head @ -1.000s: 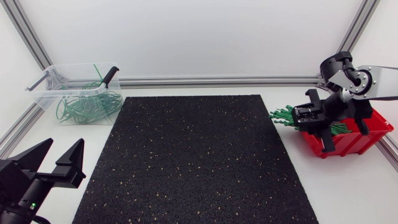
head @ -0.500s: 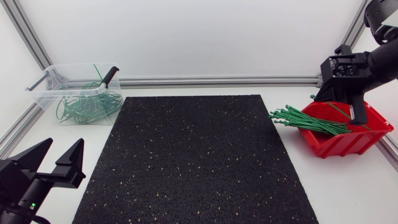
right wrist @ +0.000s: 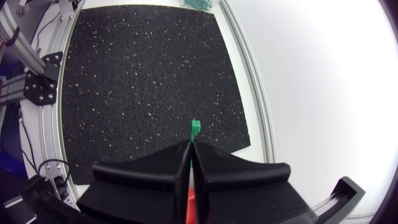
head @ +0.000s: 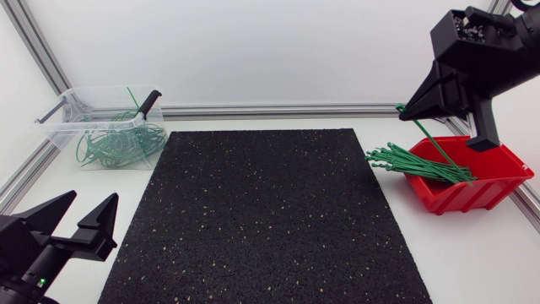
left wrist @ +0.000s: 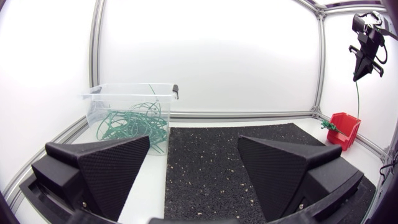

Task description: Take a green cable tie from the red box, thread the tail through the head to close it, then place it in the transparent bin on the left.

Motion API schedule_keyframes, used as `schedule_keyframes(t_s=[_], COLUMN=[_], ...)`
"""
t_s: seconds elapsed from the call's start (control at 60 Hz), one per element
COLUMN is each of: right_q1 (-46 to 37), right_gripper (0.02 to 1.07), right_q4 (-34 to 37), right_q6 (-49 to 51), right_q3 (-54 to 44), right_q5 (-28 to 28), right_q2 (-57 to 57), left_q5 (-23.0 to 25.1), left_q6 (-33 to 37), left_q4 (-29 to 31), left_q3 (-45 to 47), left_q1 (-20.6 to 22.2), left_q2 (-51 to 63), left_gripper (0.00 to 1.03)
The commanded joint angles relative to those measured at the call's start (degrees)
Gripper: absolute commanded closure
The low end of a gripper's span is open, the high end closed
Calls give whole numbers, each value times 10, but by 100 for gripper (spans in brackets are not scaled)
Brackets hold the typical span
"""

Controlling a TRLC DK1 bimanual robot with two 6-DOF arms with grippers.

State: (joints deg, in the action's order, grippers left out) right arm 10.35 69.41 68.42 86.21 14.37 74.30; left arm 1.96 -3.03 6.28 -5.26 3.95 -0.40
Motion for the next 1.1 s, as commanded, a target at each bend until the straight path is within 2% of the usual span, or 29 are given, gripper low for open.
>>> schedule_keyframes(t_s=[0.0, 0.3, 0.483, 0.6, 0.75, 0.967, 1.017, 1.083], right_q1=[32, 100, 137, 149, 157, 152, 152, 151], right_gripper=[101, 101, 101, 101, 101, 101, 101, 101], right_q4=[15, 11, 9, 1, -15, -44, -46, -62], right_q6=[-58, -171, -240, -265, -293, -329, -330, -336], right_q3=[19, 42, 50, 47, 43, 48, 43, 33], right_q5=[7, 35, 74, 103, 133, 185, 196, 213], right_q2=[-9, 2, 14, 17, 30, 60, 68, 79], left_q5=[19, 59, 109, 168, 209, 286, 289, 294], left_q6=[-8, -28, -44, -58, -55, 37, 80, 180], left_q4=[18, 61, 78, 102, 95, 87, 87, 79], left_q3=[-34, -117, -178, -226, -262, -333, -347, -361], left_q1=[-3, 19, 29, 41, 41, 41, 43, 64], left_q2=[-5, 48, 126, 189, 255, 417, 442, 471], left_gripper=[5, 6, 7, 7, 7, 11, 12, 12])
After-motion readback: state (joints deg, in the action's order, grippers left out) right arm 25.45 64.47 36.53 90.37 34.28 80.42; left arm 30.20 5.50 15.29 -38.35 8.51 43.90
